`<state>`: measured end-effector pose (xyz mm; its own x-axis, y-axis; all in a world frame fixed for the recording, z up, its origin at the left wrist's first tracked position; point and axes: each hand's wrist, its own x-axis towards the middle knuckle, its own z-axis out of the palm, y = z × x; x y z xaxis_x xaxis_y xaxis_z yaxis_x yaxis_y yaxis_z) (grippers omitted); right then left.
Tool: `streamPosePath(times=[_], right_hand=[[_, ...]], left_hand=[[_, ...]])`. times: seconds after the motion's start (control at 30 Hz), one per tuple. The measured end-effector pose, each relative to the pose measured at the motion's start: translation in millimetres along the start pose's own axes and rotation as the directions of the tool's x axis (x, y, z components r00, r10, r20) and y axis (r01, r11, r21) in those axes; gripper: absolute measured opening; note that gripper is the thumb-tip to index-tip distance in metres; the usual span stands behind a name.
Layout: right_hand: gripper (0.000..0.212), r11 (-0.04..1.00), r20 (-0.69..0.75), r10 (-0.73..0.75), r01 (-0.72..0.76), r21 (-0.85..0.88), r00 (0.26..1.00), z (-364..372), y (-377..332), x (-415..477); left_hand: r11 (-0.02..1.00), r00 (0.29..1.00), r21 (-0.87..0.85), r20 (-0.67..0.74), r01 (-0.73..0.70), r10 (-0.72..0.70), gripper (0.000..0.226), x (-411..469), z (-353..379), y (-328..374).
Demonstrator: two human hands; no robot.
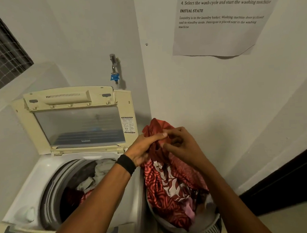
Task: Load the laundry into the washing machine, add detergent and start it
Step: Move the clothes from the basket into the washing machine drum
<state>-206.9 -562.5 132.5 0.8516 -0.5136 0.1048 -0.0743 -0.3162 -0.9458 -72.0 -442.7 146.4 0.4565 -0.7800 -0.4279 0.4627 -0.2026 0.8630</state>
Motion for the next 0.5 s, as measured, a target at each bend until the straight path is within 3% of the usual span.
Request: streamPosePath(times=[0.1, 0.2, 0.27, 0.37, 0.4, 0.47, 0.5], right_hand=[[0.060, 0.982, 0.149, -0.058, 0.029, 0.187, 0.987, -21, -5, -9], [0.088, 0.998, -0.086, -0.053, 0.056, 0.025, 0.995, -35, 9, -10], [0.122, 1.000, 0.034, 0.012, -0.013, 0.017, 0.999, -37, 8, -14], [0.155, 0.953, 0.248, 0.175, -0.227, 0.199, 0.953, -9, -10, -31], [0.147, 0.929, 0.271, 0.239, -0.301, 0.215, 0.932, 4, -12, -35], [0.080, 0.950, 0.348, 0.283, -0.311, 0.027, 0.894, 27, 6, -35], [0.060, 0.952, 0.381, 0.302, -0.297, -0.072, 0.874, 31, 25, -33]], left_hand=[[0.999, 0.992, 0.032, -0.123, -0.038, 0.042, 0.036, 4, 0, 4], [0.992, 0.975, -0.006, -0.187, -0.125, 0.122, 0.041, 5, 4, 18], [0.987, 0.977, 0.018, -0.138, -0.158, 0.159, 0.057, 3, 14, 33], [0.981, 0.980, 0.038, -0.044, -0.192, 0.194, 0.071, 1, 42, 49], [0.977, 0.977, 0.045, -0.038, -0.207, 0.208, 0.070, 0, 49, 53], [0.972, 0.970, 0.021, -0.052, -0.236, 0.237, 0.061, -1, 56, 61], [0.966, 0.964, -0.004, -0.074, -0.257, 0.256, 0.056, -1, 56, 66]])
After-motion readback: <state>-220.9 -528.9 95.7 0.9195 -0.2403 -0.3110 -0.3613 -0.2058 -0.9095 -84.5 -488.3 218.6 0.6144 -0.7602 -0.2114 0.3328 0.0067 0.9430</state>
